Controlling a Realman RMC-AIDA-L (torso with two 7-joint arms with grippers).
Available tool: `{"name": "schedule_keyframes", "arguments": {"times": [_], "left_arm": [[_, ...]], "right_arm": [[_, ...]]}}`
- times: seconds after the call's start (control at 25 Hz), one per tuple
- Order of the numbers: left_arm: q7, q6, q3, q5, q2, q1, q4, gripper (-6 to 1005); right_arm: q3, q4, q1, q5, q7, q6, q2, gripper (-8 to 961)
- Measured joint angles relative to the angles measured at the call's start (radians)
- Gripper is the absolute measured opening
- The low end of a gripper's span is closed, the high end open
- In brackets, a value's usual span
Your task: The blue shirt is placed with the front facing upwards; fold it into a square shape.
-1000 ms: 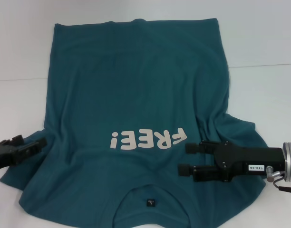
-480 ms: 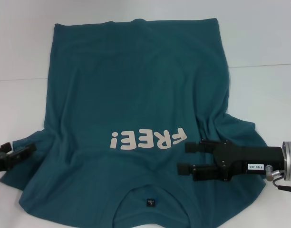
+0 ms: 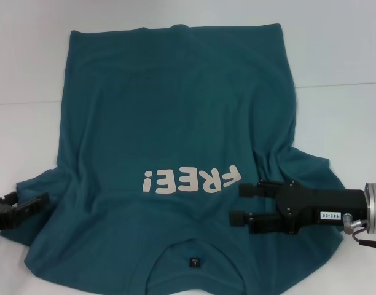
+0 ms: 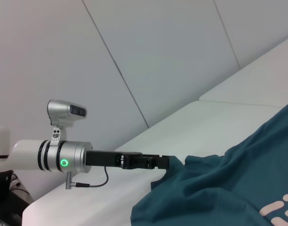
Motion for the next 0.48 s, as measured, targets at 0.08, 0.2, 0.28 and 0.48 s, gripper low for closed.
{"name": "schedule_keyframes", "arguments": {"times": [0.08,0.2,0.28,0.48], "left_arm": [[0.000,0.000,0.005,0.001,0.000,-0.002,-0.003,903],[0.000,0.001,0.013,0.002,0.000,-0.006,-0.004,901],[-0.001,0.000,0.015,0.003,0.000,-0.007,-0.004,900],[0.000,-0.007,0.015,0.003,-0.002,-0.007,-0.003,898]], "right_arm": [[0.000,0.000,0.000,0.000,-0.002,0.000,0.000,941],[0.000,0.001,0.000,0.000,-0.004,0.000,0.001,940],[0.001,0.005,0.000,0.002,-0.005,0.000,0.001,940],[0.002,0.011,0.000,0.007,-0.008,0.009,0.002,940]]}}
